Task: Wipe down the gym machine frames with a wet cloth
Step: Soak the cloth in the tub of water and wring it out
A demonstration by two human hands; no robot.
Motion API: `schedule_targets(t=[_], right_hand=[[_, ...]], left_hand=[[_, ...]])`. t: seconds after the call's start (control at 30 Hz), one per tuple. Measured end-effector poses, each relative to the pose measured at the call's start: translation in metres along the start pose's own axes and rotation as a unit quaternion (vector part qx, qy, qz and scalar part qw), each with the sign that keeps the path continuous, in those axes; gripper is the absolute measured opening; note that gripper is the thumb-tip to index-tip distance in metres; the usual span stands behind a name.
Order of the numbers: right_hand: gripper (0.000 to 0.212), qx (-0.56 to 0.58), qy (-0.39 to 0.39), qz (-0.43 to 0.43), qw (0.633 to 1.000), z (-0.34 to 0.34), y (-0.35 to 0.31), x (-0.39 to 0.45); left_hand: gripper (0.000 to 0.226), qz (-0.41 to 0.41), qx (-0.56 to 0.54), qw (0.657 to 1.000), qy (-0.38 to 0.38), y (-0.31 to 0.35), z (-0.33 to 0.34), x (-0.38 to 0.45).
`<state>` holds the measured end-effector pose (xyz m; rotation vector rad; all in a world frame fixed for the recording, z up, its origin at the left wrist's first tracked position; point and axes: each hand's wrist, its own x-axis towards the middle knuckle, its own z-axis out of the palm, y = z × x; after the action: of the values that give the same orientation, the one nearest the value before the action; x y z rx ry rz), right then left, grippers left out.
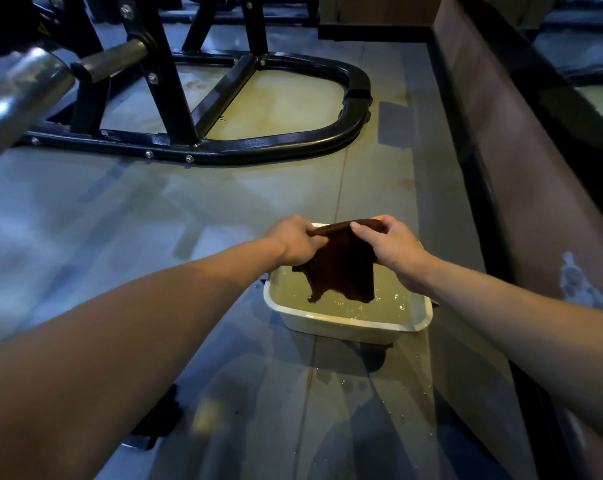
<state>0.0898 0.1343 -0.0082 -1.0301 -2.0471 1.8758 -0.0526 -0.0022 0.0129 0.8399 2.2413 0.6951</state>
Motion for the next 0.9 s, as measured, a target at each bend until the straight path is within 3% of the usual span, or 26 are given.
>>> schedule_targets(t=[0.07,0.13,0.27,0.3,0.37,0.43,0.5,0.6,0.7,0.8,0.9], right_hand=[[0.028,-0.110,0.084,-0.076,0.987,0.006,0.001,-0.005],[0.022,-0.176,0.134,-0.177,0.959,0.015,0.004,-0.013],[0.027,-0.229,0.083,-0.305,0.921,0.035,0.021,-0.028],[0.031,-0.256,0.067,-0.330,0.906,0.036,0.024,-0.030],[0.041,-0.282,0.021,-0.365,0.887,0.036,0.029,-0.033],[0.046,-0.251,0.000,-0.363,0.897,0.033,0.033,-0.035],[0.049,-0.210,0.032,-0.339,0.916,0.034,0.038,-0.035],[0.062,-0.168,0.071,-0.283,0.942,0.039,0.041,-0.032],[0.088,-0.203,0.081,-0.194,0.956,0.030,0.041,-0.025],[0.074,-0.283,0.042,-0.180,0.941,0.015,0.038,-0.014],[0.054,-0.230,0.009,-0.184,0.956,0.013,0.025,-0.009]], left_hand=[[0.024,-0.014,-0.035,0.999,0.015,0.002,0.002,0.003],[0.022,-0.045,-0.143,0.989,0.018,0.004,0.005,0.006],[0.015,-0.072,-0.372,0.925,0.012,0.013,0.006,0.002],[0.017,-0.070,-0.397,0.915,-0.004,0.014,0.006,0.001],[0.027,-0.054,-0.357,0.932,-0.017,0.014,0.005,0.000],[0.017,-0.045,-0.288,0.957,0.010,0.014,0.006,0.000],[0.018,-0.049,-0.259,0.964,0.028,0.016,0.007,-0.001],[0.020,-0.067,-0.268,0.961,0.025,0.017,0.008,-0.001],[0.021,-0.068,-0.288,0.955,0.026,0.012,0.003,0.000],[0.018,-0.053,-0.328,0.943,0.009,0.010,0.000,-0.001],[0.028,-0.020,-0.293,0.955,-0.045,0.017,0.002,-0.005]])
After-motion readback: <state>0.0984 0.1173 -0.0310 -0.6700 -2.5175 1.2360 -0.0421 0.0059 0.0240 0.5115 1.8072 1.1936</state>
